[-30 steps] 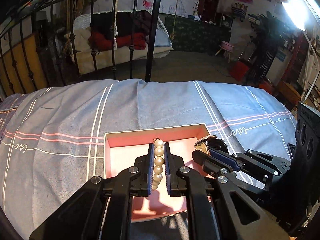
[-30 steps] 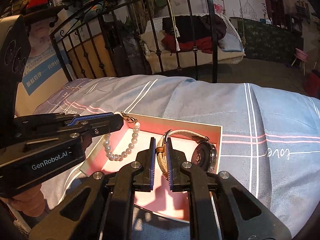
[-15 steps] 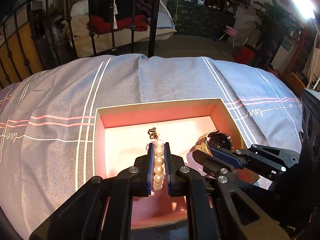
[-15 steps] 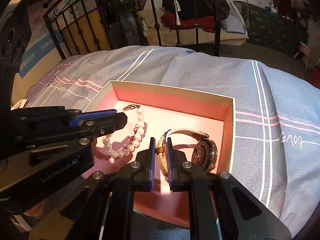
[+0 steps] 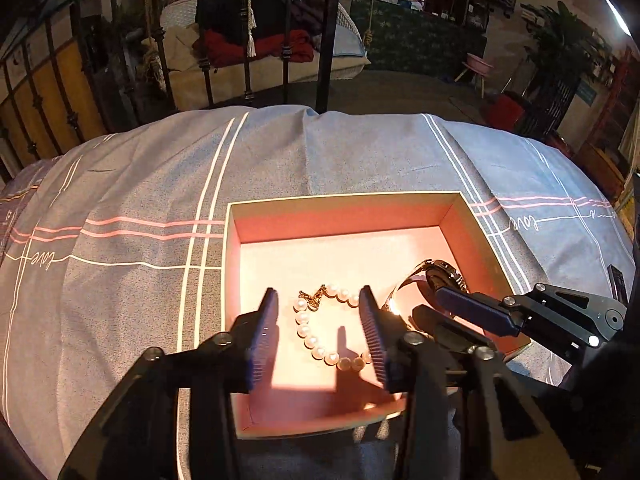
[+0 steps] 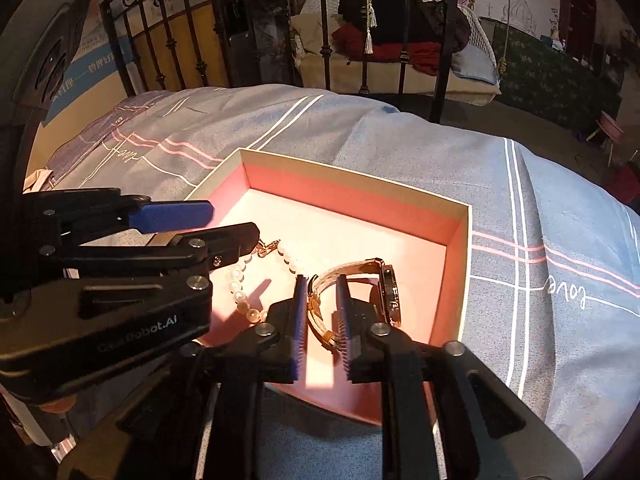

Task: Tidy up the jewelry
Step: 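Carry the pearl bracelet and watch into the pink box and open both tools, then move both open tools back to the remaining gold jewelry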

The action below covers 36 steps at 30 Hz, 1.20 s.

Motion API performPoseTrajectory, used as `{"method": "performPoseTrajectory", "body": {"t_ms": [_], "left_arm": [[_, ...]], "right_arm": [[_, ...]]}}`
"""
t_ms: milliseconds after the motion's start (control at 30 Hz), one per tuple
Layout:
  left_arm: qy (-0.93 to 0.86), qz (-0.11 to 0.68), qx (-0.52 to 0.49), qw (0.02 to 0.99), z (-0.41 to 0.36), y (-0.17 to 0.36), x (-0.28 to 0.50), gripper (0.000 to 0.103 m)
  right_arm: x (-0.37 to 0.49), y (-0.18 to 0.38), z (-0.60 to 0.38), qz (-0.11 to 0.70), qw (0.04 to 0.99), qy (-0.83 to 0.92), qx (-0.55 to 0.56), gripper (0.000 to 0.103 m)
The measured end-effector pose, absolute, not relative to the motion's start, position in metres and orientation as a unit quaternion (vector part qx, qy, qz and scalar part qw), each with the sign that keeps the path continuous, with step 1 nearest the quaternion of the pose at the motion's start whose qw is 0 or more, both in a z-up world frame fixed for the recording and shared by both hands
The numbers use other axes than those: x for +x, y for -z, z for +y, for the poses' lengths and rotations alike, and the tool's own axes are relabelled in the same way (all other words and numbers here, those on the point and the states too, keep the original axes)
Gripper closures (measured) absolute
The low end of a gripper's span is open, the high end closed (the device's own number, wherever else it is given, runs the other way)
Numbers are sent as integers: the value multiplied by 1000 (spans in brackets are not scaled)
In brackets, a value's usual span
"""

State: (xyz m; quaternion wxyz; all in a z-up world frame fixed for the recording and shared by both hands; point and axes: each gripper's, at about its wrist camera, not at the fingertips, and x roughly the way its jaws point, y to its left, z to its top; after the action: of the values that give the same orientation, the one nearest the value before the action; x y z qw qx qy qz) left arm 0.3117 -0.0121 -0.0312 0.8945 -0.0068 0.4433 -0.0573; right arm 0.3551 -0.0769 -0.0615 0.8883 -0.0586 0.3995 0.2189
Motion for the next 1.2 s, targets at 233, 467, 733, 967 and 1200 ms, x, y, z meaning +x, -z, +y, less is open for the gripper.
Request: {"method": "performPoseTrajectory", "body": {"t_ms": [233,467,733,967,1200], "left_arm": [[77,403,-25,911,-1,7,250,34],[107,421,-44,900,0,40,155,30],[114,457,-9,882,-27,76,129,30],[95,451,33,887,-37,85,138,41],[112,442,37,889,-31,84,136,49]], "right_arm": [[292,44,-103,357,913,-194,-44,52],[204,80,-134,369,913,-175,14,46],[167,98,-139,373,914,-161,-5,46],[162,101,-135,373,914,-160,-14,46],[159,102,-127,372,912,-174,-17,46]]}}
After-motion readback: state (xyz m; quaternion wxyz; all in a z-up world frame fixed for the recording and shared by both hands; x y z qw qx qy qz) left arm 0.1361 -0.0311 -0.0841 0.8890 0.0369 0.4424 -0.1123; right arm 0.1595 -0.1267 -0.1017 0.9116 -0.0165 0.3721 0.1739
